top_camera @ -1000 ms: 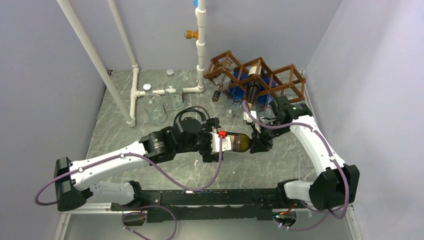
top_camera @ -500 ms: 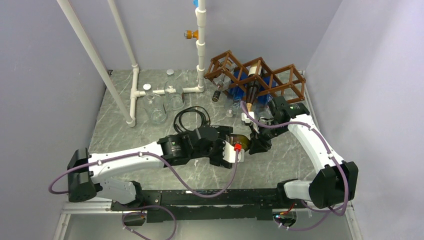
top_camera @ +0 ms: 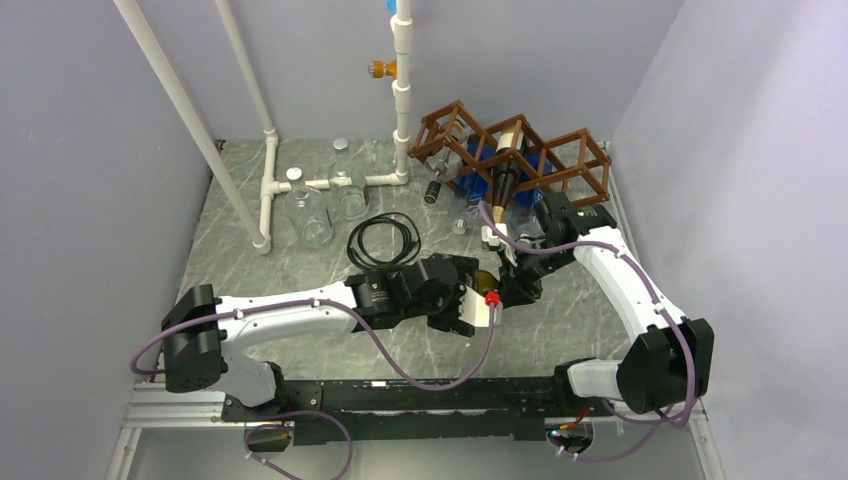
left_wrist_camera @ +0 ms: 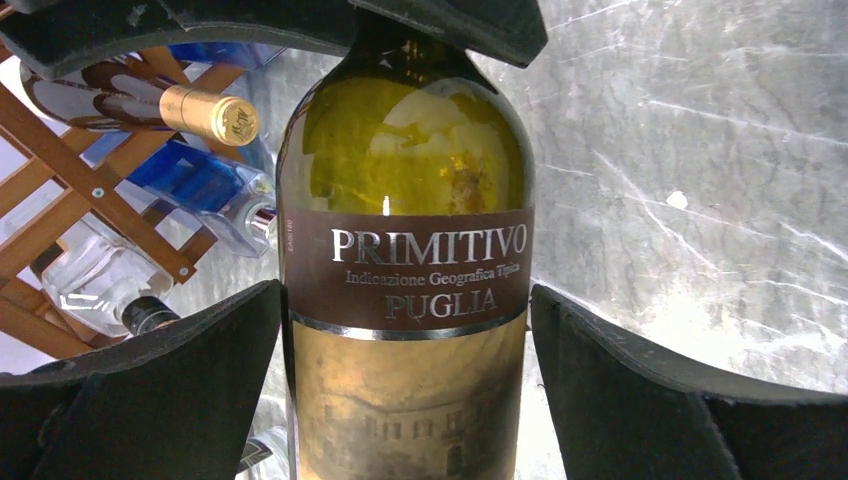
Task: Take the wine bottle off the wine rack
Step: Place the wine bottle at the center of the board.
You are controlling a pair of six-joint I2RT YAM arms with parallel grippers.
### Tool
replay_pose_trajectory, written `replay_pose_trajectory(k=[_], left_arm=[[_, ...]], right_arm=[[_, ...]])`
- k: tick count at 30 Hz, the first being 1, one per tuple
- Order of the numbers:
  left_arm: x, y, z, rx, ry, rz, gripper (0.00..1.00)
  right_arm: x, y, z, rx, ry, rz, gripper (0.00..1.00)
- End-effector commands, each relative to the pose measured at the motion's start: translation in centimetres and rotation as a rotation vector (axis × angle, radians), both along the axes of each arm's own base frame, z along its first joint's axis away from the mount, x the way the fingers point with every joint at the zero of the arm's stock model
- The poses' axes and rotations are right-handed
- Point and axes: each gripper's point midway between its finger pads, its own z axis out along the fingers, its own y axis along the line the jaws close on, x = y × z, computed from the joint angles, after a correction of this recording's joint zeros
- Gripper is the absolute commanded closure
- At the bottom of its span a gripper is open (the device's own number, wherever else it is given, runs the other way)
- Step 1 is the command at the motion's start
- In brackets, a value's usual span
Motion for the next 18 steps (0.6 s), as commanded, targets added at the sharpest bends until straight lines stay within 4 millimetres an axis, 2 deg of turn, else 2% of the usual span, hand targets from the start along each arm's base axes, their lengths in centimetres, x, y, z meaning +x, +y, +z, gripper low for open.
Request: replay_pose_trajectory(k=[1, 18], left_arm=[[1.2, -1.0, 2.3, -0.066, -0.061, 0.042, 0.01], [2.2, -1.3, 0.9, -0.015, -0.072, 0.087, 0.0]], right_arm=[[0.1, 1.8, 2.0, 0.126, -0.04, 0.043, 1.0], [0.2, 1.8, 1.7, 0.118, -0.019, 0.042, 1.0]])
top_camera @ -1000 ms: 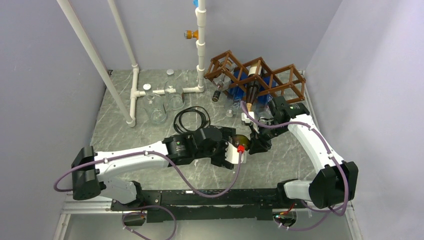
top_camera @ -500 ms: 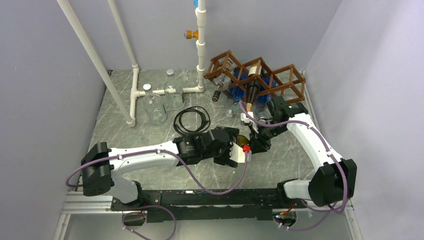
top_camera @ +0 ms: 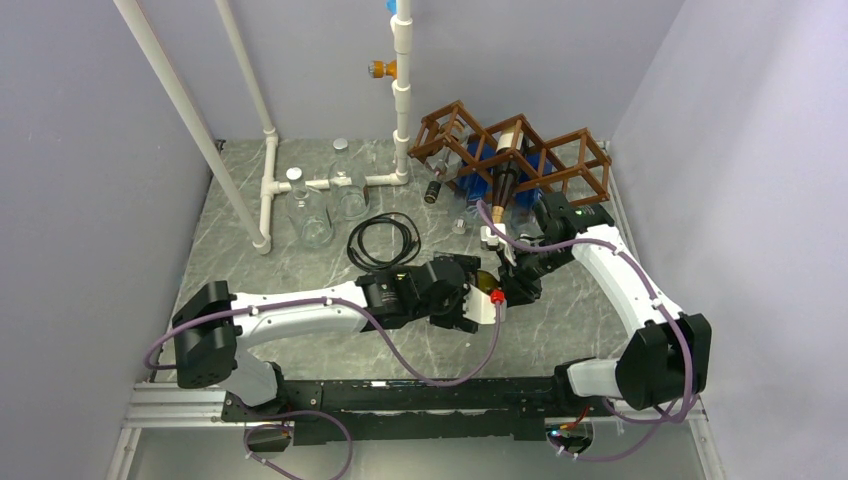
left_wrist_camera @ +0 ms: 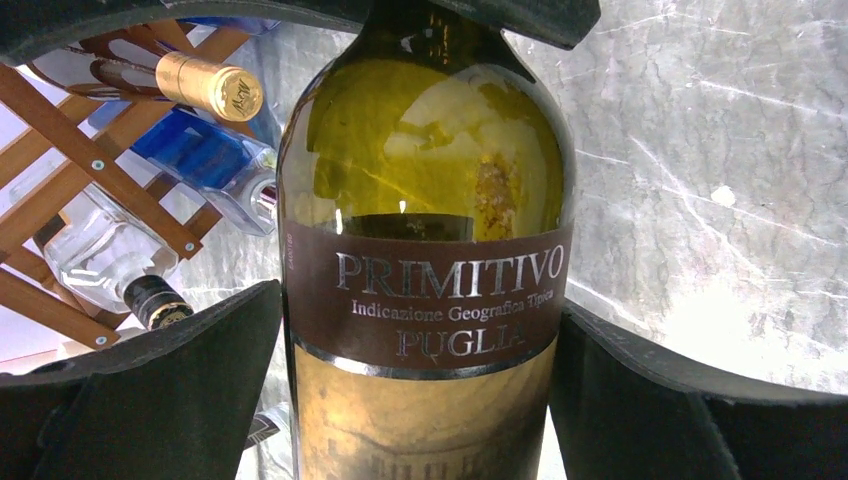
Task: Take the wine bottle off the wine rack
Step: Place the wine bottle at the center of the board.
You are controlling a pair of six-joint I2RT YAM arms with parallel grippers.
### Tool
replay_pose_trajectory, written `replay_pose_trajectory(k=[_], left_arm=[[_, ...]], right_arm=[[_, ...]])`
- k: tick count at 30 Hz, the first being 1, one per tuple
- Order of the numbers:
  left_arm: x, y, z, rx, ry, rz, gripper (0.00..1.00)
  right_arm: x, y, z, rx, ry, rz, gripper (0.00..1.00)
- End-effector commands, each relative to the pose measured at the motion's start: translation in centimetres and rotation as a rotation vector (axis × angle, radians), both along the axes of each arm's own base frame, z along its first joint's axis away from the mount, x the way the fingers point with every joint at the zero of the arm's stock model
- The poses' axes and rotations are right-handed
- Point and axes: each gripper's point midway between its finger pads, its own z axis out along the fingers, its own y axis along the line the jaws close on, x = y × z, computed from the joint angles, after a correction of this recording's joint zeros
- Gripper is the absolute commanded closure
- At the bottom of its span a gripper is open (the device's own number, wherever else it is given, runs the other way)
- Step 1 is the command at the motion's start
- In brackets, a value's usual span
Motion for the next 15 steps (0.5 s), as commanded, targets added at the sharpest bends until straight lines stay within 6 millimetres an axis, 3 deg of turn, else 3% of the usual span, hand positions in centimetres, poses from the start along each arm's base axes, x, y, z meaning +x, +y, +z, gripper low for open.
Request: replay_pose_trajectory(k=[1, 5, 8, 9, 11, 14, 15], left_arm=[[0.64, -1.31, 2.13, -0.054, -0.033, 0.013, 0.01], [0.74, -1.35, 1.91, -0.05, -0.027, 0.024, 0.11], [0.75, -1.28, 1.64, -0.042, -0.019, 0.031, 0.3], [0.72, -1.27, 1.51, -0.037, -0.015, 0.031, 0.38], [0.69, -1.32, 1.35, -0.032, -0.008, 0.033, 0.66], [0.7, -1.34, 1.14, -0.025, 0.006, 0.045, 0.99], [0.72, -1.38, 1.2, -0.031, 0.01, 0.051, 1.0]], right_arm=[[0.08, 1.83, 2.06, 0.13, -0.032, 0.038, 1.0], [0.16, 1.83, 1.94, 0.127, -0.027, 0.034, 1.0], [0.16, 1.85, 1.86, 0.125, -0.021, 0.034, 1.0], [0.18, 1.86, 1.84, 0.124, -0.019, 0.034, 1.0], [0.23, 1.85, 1.78, 0.123, -0.018, 0.032, 1.0], [0.33, 1.85, 1.6, 0.116, -0.012, 0.026, 0.98], [0.42, 1.86, 1.51, 0.113, -0.011, 0.023, 0.93]])
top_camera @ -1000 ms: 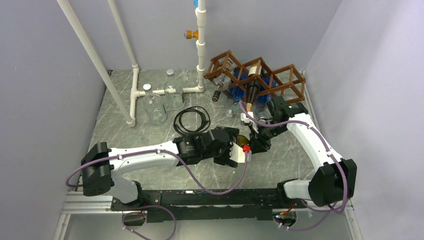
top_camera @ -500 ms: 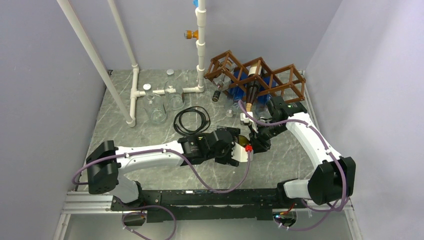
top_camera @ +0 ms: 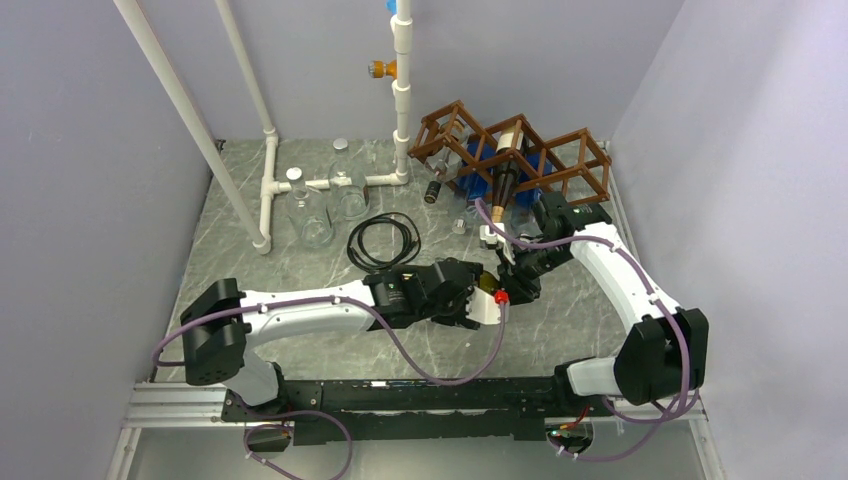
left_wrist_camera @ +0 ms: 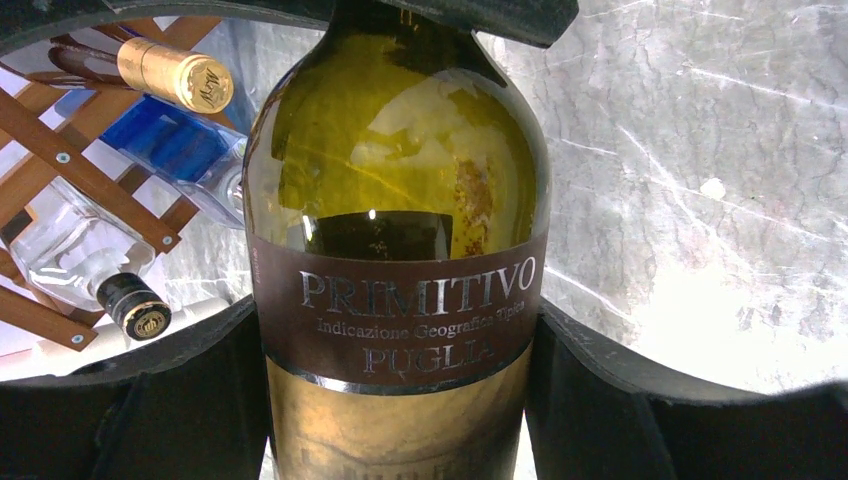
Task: Take the wine bottle off the wine rack
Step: Place the wine bottle at the center of the board.
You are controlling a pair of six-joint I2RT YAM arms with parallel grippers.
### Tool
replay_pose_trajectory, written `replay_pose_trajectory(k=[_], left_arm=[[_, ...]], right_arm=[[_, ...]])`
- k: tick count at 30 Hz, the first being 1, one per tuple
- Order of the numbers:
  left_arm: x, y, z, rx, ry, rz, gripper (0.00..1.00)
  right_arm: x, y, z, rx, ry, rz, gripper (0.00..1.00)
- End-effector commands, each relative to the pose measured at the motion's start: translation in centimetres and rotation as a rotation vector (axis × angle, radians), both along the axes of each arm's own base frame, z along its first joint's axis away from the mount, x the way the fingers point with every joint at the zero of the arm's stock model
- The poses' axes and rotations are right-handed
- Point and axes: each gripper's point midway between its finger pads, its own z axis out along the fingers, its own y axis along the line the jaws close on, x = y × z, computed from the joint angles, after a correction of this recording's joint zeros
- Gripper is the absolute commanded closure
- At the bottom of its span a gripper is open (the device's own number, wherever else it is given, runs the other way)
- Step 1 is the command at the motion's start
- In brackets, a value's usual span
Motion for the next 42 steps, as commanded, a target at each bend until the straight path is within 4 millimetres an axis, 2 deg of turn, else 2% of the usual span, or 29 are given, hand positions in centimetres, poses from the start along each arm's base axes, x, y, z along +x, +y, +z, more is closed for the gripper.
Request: replay_pose_trajectory(k=[1, 6, 10, 13, 19, 21, 30, 35, 42], left_arm=[[0.6, -1.3, 2.1, -0.07, -0.008, 0.032, 1.0], [0.5, -1.3, 2.0, -0.13, 0.016, 0.053, 1.0], [0.2, -1.2, 2.4, -0.213, 0.042, 0.063, 1.0], [0.1, -1.0, 2.4, -0.249, 0.048, 0.068, 1.0], [-0.4, -0.4, 1.9, -0.285, 0.077, 0.082, 1.0], [-0.6, -0.4, 2.3, -0.327, 0.082, 0.086, 1.0], [-1.5, 1.0, 2.1, -0.431, 0.148, 0.137, 1.0], [-2.2, 1.7, 3.0, -0.529, 0.183, 0.148, 1.0], [-2.9, 2.2, 4.6, -0.649, 0.218, 0.147, 1.0]], right_arm=[[0.2, 1.9, 1.9, 0.118, -0.023, 0.023, 0.86], [0.3, 1.9, 1.6, 0.111, -0.013, 0.013, 0.53], [0.4, 1.9, 1.4, 0.105, -0.009, 0.005, 0.38], [0.4, 2.0, 1.4, 0.106, -0.012, -0.003, 0.31], [-0.1, 2.4, 2.7, 0.153, -0.012, 0.011, 0.24], [-0.3, 2.5, 3.3, 0.175, -0.015, 0.019, 0.22], [-0.3, 2.2, 6.7, 0.306, -0.059, -0.014, 0.19], [0.2, 1.7, 8.6, 0.38, -0.101, -0.067, 0.18], [0.5, 1.3, 9.8, 0.431, -0.154, -0.098, 0.17]])
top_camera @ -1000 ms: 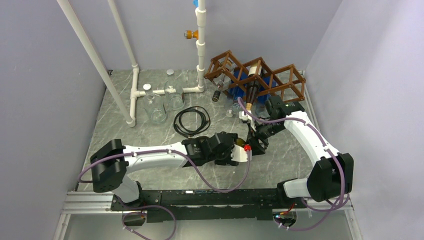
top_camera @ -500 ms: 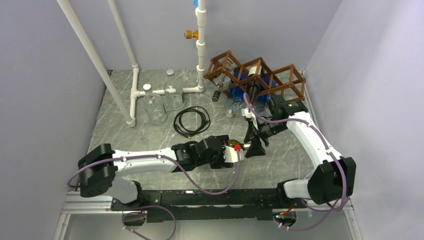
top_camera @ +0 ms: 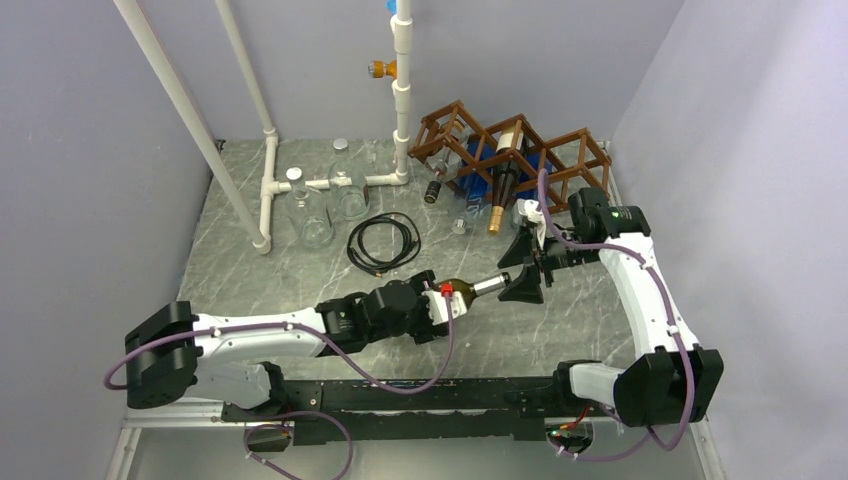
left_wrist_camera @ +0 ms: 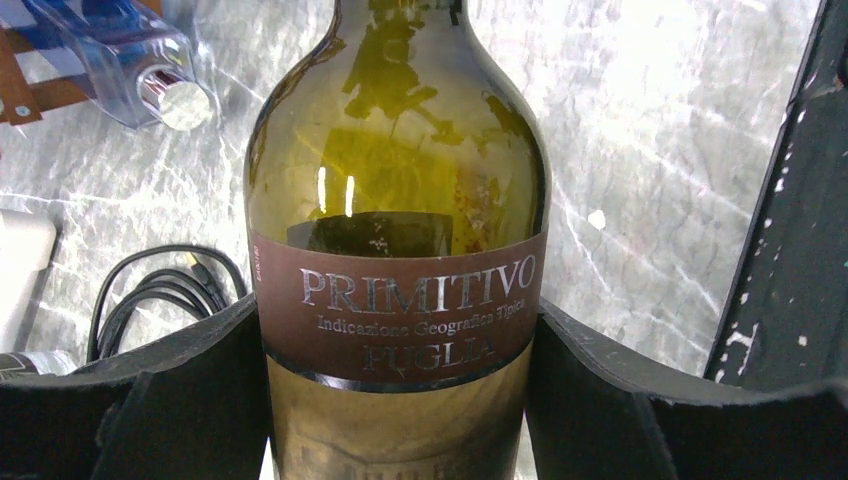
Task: Take the wine bottle off the wine rack
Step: Place the wine bottle at the center of the board.
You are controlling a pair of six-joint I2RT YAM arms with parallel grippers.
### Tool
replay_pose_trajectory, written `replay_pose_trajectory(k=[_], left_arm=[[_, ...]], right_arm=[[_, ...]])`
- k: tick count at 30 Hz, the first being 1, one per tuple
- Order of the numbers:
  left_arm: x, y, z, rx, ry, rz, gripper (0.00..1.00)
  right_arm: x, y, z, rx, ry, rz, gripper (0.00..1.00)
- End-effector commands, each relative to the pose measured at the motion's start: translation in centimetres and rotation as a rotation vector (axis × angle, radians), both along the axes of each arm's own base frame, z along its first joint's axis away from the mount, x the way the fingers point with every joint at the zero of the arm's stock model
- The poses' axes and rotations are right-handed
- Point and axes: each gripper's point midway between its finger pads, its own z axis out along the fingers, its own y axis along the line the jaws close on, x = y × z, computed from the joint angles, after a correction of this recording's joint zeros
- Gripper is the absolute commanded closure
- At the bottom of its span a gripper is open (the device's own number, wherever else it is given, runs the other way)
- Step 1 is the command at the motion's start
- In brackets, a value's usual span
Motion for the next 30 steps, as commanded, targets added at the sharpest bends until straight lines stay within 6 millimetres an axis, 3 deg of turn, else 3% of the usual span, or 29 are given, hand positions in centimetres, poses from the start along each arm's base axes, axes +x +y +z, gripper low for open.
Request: replay_pose_trajectory(k=[1, 21, 30], left_arm=[[0.1, -2.0, 7.1, -0.304, -0.035, 0.003, 1.0], [-1.2, -1.2, 10.8, -0.625, 0.045, -0.024, 1.0], [-2.5, -3.0, 12.8, -0.74, 0.093, -0.119, 1.0]], right_arm=[[0.0, 0.6, 2.8, 0.099, -0.105, 0.015, 0.17], [-1.3, 0.7, 4.1, 0.155, -0.17, 0.054, 0.14], [-2.1, 1.3, 4.5, 0.233, -0.259, 0.085, 0.13]])
